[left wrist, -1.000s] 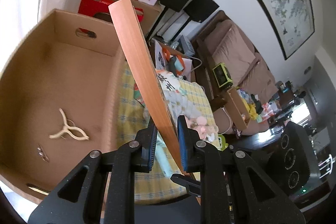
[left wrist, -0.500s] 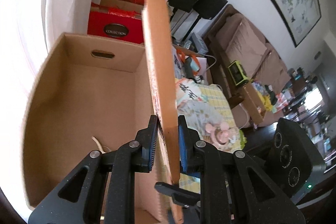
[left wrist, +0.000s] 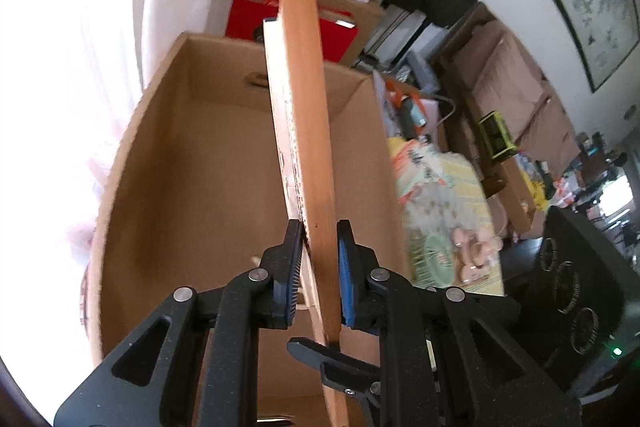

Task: Organize objects
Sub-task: 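Lower the wooden fan into the box and open the right tool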

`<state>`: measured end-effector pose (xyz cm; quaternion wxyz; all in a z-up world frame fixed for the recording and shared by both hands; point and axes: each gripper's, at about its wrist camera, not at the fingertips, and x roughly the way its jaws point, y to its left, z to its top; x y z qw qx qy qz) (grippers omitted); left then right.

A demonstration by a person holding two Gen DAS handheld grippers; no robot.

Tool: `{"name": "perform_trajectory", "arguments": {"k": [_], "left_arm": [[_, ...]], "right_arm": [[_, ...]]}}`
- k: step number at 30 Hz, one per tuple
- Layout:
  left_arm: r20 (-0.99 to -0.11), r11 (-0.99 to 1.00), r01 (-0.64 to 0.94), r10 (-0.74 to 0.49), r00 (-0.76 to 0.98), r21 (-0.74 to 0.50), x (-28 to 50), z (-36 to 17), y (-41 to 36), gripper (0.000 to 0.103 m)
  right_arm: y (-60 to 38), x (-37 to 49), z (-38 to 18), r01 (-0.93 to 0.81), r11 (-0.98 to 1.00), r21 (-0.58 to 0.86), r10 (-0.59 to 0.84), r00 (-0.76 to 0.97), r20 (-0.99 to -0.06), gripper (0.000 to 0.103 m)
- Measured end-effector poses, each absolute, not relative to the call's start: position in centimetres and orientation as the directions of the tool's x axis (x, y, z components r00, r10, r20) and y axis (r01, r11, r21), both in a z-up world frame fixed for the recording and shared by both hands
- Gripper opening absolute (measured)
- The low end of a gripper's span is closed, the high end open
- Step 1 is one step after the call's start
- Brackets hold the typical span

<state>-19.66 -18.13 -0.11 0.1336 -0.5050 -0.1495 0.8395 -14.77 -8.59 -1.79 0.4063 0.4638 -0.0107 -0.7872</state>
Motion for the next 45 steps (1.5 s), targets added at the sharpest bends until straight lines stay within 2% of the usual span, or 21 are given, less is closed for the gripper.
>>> {"name": "perform_trajectory", "arguments": {"k": [11,20,26,31,39,43,45], "left_arm": [[-0.840,-0.930,-0.024,0.343,-0.420,-0.367,-21.9,-3.3,-21.7,0.015],[-0.874,-0.950,-0.016,0.293,-0.386,-0.312,-23.6,-6.1,-22.5,0.015],[-0.880,-0.958,0.003,0.261,-0.397,-0.286,-24.1,-6.4,-22.2,0.016],[-0.868,-0.956,0.003,0.266,-0.420,-0.294,-23.1,-5.4,-22.0,0.025],[-0.839,-0.957,-0.004,0.256,-0.481,-0.290,-21.2,-2.4,-20.9,0.062],[-0.844,-0.958,-0.001,0.253,-0.474,-0.287,-20.8,-2.1,-19.8,0.073],[-0.846,-0.956,-0.002,0.261,-0.465,-0.294,-20.6,-2.1,-19.4,0.074]], "right_arm": [[-13.3,-16.3,-4.1,0.598,-0.692,0.403,-0.620,-0.207,-0.757,0.029],[-14.0,-16.2,-4.4,0.594,-0.706,0.386,-0.606,-0.226,-0.762,0.042],[-12.4,-15.4,-2.2,0.622,-0.706,0.339,-0.599,-0.268,-0.754,0.042],[-10.3,-14.6,0.1,0.626,-0.729,0.277,-0.571,-0.332,-0.751,0.046],[-6.6,-15.7,0.3,0.579,-0.789,0.205,-0.499,-0.410,-0.763,0.058],[-5.0,-15.8,-0.2,0.551,-0.812,0.195,-0.473,-0.424,-0.773,0.062],[-4.0,-15.8,-0.3,0.541,-0.818,0.194,-0.465,-0.426,-0.776,0.062]]}}
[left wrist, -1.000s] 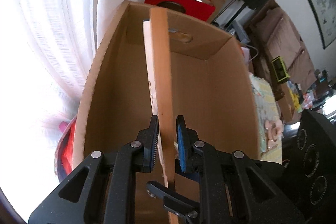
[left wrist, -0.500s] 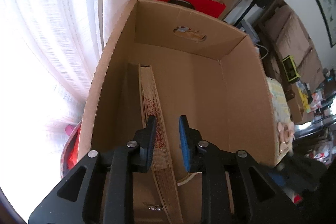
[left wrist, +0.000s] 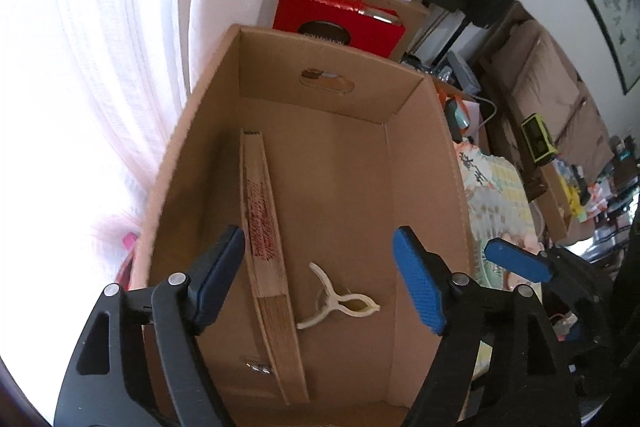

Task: Organize objects
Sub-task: 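Lower the wooden fan into the box and open the right tool, then move the right tool back over the table toward the pink fan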

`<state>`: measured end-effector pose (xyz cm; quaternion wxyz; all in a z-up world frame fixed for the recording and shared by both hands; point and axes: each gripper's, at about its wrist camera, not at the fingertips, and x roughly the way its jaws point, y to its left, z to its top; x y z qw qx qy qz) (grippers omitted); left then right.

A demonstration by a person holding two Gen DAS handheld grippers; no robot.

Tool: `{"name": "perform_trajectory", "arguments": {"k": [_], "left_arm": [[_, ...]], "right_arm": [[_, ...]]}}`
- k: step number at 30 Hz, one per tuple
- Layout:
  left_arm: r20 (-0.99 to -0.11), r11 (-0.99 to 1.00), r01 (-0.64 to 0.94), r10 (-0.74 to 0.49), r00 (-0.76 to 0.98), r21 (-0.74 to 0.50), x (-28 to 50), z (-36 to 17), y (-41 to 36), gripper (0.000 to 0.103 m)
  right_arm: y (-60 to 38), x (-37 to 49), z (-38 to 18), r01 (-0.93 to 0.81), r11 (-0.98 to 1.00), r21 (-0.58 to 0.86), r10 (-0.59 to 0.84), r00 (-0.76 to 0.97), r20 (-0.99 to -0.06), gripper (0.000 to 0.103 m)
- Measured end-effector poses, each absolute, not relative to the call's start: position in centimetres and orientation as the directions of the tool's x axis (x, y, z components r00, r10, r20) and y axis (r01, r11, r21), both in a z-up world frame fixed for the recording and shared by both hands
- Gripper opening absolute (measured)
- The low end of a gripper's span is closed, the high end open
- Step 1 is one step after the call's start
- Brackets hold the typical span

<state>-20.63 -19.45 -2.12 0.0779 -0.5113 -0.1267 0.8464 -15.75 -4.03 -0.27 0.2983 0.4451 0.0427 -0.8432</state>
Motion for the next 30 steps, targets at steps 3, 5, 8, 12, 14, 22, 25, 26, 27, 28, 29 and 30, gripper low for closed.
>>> {"name": "perform_trajectory", "arguments": {"k": [3,5,8,12,14,22,25,26,27,28,29,30], "left_arm": [[-0.846,-0.957,-0.003,0.259,-0.465,-0.291,-20.4,-2.0,-18.8,0.077],[-0.840,-0.954,-0.007,0.268,-0.471,-0.300,-20.0,-1.8,-18.5,0.080],[-0.833,-0.954,-0.019,0.271,-0.482,-0.299,-19.3,-1.4,-17.8,0.085],[-0.829,-0.957,-0.036,0.269,-0.489,-0.289,-18.6,-1.1,-17.0,0.093],[-0.828,-0.956,-0.049,0.276,-0.488,-0.289,-18.2,-0.9,-16.4,0.098],[-0.820,-0.949,-0.119,0.312,-0.480,-0.292,-16.6,0.3,-12.9,0.103],[-0.817,-0.945,-0.154,0.326,-0.475,-0.288,-16.1,0.7,-10.8,0.103],[-0.818,-0.945,-0.164,0.328,-0.473,-0.283,-15.9,0.7,-10.2,0.103],[-0.819,-0.944,-0.176,0.329,-0.471,-0.279,-15.7,0.8,-9.5,0.103],[-0.818,-0.942,-0.189,0.334,-0.468,-0.276,-15.5,0.8,-8.8,0.103],[-0.817,-0.939,-0.202,0.343,-0.464,-0.280,-15.3,0.8,-8.0,0.103],[-0.815,-0.935,-0.209,0.352,-0.460,-0.286,-15.1,0.9,-7.5,0.103]], "right_arm": [[-2.7,-16.0,-0.2,0.521,-0.834,0.184,-0.449,-0.443,-0.776,0.065],[-1.8,-16.2,-0.3,0.509,-0.841,0.186,-0.443,-0.448,-0.777,0.072],[-0.5,-16.6,-0.4,0.464,-0.870,0.167,-0.399,-0.462,-0.792,0.081],[1.8,-16.9,-0.3,0.428,-0.888,0.167,-0.380,-0.481,-0.790,0.087],[2.8,-16.9,-0.2,0.423,-0.890,0.168,-0.380,-0.484,-0.788,0.091],[8.4,-16.2,0.0,0.379,-0.911,0.165,-0.354,-0.509,-0.784,0.103],[10.7,-16.0,0.1,0.352,-0.923,0.154,-0.332,-0.528,-0.782,0.103],[11.3,-15.9,0.2,0.345,-0.927,0.149,-0.324,-0.533,-0.782,0.103],[12.0,-15.7,0.2,0.337,-0.930,0.143,-0.316,-0.538,-0.781,0.103],[12.8,-15.6,0.2,0.330,-0.934,0.140,-0.309,-0.544,-0.780,0.103],[13.5,-15.4,0.2,0.324,-0.936,0.139,-0.306,-0.549,-0.778,0.103],[14.0,-15.3,0.2,0.318,-0.938,0.139,-0.302,-0.552,-0.777,0.103]]}}
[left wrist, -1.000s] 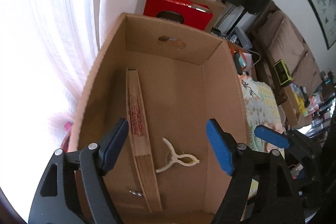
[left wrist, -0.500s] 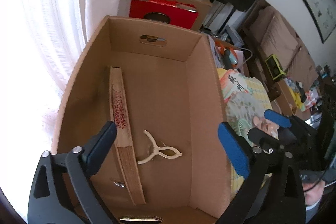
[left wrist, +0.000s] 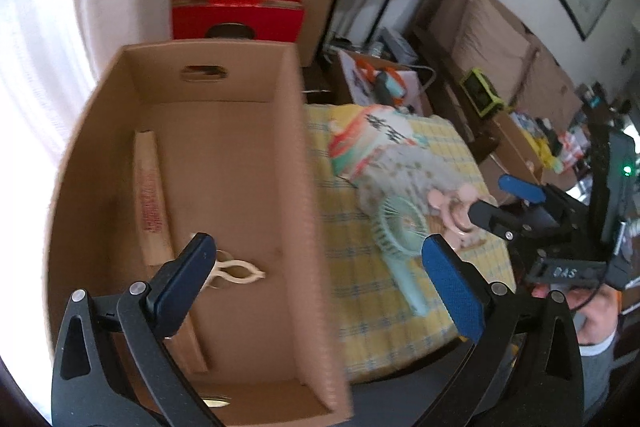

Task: Organize objects
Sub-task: 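Move the right tool back over the table toward the pink fan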

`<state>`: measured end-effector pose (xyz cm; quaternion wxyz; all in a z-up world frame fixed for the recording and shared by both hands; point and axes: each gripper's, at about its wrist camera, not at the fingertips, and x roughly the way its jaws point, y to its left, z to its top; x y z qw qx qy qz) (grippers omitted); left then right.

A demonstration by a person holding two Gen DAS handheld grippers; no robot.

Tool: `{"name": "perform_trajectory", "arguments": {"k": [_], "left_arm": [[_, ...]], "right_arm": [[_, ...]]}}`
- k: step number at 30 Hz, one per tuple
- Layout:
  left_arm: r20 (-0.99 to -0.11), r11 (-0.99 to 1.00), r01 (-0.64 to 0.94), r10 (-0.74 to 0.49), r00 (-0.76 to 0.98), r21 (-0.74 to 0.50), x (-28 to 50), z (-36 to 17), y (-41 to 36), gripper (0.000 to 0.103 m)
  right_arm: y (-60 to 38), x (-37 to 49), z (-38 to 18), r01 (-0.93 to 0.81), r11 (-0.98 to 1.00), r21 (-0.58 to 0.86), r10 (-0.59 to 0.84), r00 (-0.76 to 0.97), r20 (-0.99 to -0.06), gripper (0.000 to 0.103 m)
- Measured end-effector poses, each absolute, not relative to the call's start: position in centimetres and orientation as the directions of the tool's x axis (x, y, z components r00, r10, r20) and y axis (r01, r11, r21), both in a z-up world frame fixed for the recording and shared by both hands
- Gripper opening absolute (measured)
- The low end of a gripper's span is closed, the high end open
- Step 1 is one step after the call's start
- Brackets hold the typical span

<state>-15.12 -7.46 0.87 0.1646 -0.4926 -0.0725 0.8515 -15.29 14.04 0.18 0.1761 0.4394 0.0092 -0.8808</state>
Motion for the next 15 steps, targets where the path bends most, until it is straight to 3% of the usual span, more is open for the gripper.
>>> {"name": "perform_trajectory", "arguments": {"k": [15], "left_arm": [[-0.802,-0.905,-0.265,0.419,-0.427,-0.332,-14.0,-0.9,-0.1,0.103]], "right_arm": [[22.2,-13.9,-1.2,0.215,-0.967,0.135,-0.238,-0.582,-0.778,0.103]]}}
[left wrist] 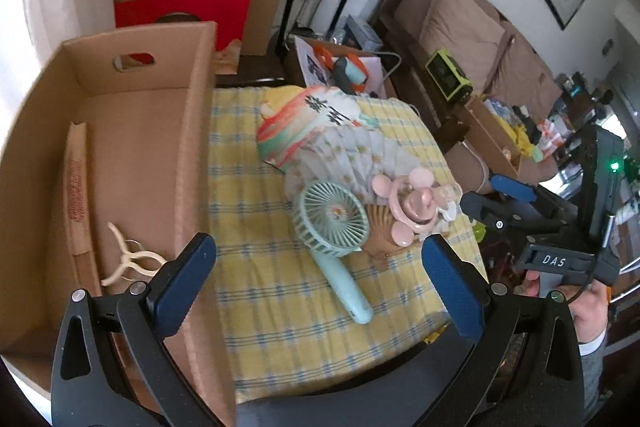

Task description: Organize objects

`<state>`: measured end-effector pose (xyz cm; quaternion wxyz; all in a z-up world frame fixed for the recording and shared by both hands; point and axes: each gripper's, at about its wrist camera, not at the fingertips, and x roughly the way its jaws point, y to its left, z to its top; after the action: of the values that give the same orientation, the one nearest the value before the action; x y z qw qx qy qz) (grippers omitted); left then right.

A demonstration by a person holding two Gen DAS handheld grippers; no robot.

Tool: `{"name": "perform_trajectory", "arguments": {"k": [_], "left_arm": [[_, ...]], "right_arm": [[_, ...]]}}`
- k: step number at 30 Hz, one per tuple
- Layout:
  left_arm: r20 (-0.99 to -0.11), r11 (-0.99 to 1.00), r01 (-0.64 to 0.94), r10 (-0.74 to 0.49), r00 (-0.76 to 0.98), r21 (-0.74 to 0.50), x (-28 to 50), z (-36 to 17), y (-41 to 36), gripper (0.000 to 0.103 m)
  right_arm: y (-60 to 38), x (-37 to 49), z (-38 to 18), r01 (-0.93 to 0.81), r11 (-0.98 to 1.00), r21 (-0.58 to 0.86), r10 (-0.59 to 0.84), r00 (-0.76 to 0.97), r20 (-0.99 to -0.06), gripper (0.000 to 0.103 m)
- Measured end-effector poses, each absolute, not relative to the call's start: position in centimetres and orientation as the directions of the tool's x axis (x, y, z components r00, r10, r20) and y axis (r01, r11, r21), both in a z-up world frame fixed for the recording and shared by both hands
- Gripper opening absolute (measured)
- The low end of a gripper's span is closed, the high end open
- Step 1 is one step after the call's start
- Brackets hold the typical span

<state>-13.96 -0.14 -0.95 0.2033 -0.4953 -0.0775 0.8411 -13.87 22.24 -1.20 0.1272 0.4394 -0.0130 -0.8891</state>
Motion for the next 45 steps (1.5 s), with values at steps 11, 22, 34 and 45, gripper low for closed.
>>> {"name": "perform_trajectory", "arguments": {"k": [11,22,34,45], "left_arm": [[-0.821,-0.899,-0.288,0.423,-0.384,-0.329,-14.1,-3.5,4.0,0.103],[-0.852,-0.923,-0.287,0.356,-0.384,-0.256,-14.9,-6.7,7.3,0.103],[-0.879,-0.944,-0.291,0.269,-0.394,-0.158,-16.5,-10.0,8.8,0.103],[-0.894,-0.947,-0.282,0.253,-0.371,-0.151,-17.9,-11.8,9.4,0.103]], "right_arm": [[25.4,-13.4,-3.0,0.165,-0.975,0.151,-0.220,-0.585,-0.780,0.103],[26.0,-12.1,-4.4,0.172,-0.975,0.140,-0.216,-0.590,-0.778,0.103],[25.9,-11.7,-6.5,0.199,-0.956,0.217,-0.291,-0.524,-0.800,0.073],[21.4,-10.4,-9.2,0.321,-0.911,0.257,-0.379,-0.413,-0.828,0.051]]}}
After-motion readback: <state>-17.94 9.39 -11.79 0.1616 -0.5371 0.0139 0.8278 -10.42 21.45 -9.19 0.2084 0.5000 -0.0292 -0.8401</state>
